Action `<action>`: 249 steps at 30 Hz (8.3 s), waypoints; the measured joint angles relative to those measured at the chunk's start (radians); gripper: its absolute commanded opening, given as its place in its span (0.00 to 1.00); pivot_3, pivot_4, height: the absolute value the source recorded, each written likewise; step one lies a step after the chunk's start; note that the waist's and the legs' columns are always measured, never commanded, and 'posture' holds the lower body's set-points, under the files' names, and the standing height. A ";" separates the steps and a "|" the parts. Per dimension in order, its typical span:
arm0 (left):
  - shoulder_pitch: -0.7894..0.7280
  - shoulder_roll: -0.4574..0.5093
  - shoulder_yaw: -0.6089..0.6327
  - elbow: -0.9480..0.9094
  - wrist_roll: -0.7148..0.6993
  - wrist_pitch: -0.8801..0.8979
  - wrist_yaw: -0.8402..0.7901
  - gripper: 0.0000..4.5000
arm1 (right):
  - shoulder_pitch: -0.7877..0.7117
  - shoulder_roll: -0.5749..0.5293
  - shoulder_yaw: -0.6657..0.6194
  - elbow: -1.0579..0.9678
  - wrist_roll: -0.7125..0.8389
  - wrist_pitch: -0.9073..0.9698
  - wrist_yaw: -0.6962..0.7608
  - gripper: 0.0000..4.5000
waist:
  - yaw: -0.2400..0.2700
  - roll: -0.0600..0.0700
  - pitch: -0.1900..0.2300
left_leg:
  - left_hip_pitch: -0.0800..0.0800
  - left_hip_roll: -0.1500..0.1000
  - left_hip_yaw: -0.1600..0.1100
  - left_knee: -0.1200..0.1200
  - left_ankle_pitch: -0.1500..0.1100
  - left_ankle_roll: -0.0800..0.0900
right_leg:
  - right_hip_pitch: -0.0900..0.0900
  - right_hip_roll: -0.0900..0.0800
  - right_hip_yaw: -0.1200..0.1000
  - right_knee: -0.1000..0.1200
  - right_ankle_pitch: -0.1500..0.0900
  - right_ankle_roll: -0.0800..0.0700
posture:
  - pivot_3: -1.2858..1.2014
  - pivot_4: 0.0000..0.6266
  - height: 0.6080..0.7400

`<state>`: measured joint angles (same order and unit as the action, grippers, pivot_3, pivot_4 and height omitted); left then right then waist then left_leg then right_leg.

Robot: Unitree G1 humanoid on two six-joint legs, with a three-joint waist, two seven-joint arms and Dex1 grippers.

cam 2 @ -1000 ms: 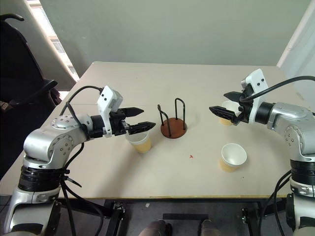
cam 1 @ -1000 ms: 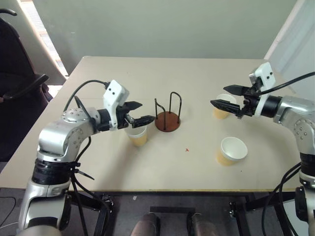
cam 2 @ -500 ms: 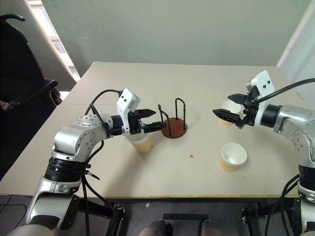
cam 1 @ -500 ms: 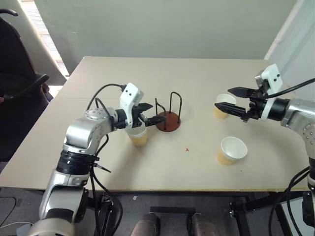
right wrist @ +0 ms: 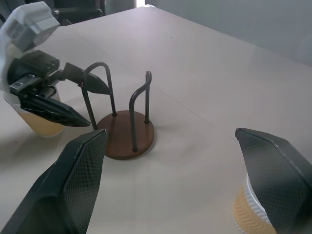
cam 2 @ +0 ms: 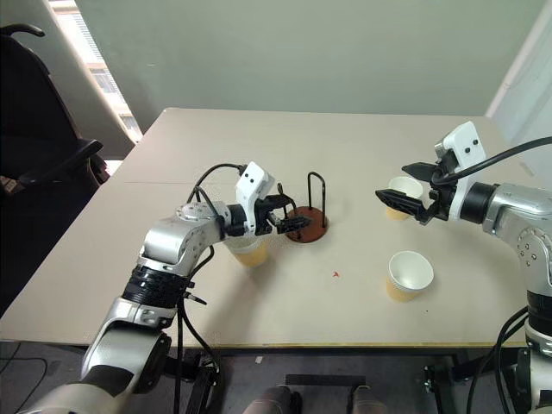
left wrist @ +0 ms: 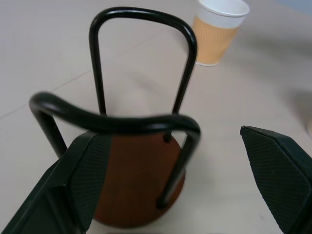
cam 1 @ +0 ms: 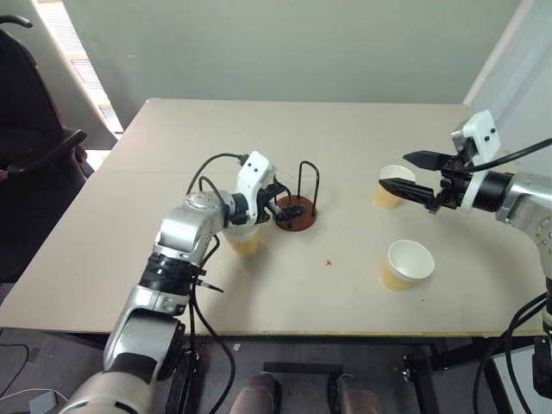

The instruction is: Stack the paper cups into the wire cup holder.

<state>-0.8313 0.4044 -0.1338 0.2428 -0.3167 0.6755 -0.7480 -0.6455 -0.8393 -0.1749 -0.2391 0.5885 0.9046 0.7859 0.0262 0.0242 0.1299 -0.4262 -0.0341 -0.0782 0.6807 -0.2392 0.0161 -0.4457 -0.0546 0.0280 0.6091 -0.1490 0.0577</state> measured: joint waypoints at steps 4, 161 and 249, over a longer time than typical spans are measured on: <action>-0.014 -0.021 -0.001 0.036 0.032 -0.031 0.009 1.00 | 0.005 0.000 -0.001 -0.006 0.004 0.003 -0.002 0.97 | 0.001 0.000 0.000 | 0.000 0.000 0.000 0.000 0.000 0.000 | 0.000 0.000 0.000 0.000 0.000 0.000 | 0.52 0.24 1.00; 0.045 0.322 0.075 -0.283 -0.154 -0.048 -0.469 0.85 | -0.552 -0.084 0.410 0.006 -0.471 -0.302 0.814 0.01 | -0.010 0.000 0.000 | -0.003 0.000 -0.002 0.001 -0.003 0.001 | -0.003 -0.001 -0.001 0.001 -0.011 -0.013 | 0.52 0.24 1.00; 0.179 0.538 -0.219 -0.394 0.377 -0.332 -0.429 0.05 | -0.371 -0.065 0.324 -0.036 -0.138 0.001 0.502 0.90 | -0.016 0.000 0.000 | -0.002 0.000 -0.004 -0.005 0.000 -0.002 | -0.006 0.001 -0.001 0.003 -0.010 -0.019 | 0.52 0.24 1.00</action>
<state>-0.6526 0.9422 -0.3532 -0.1507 0.0603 0.3431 -1.1774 -1.0165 -0.9045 0.1488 -0.2750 0.4501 0.9060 1.2882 0.0103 0.0240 0.1303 -0.4283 -0.0336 -0.0820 0.6761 -0.2396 0.0141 -0.4517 -0.0539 0.0266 0.6118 -0.1587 0.0390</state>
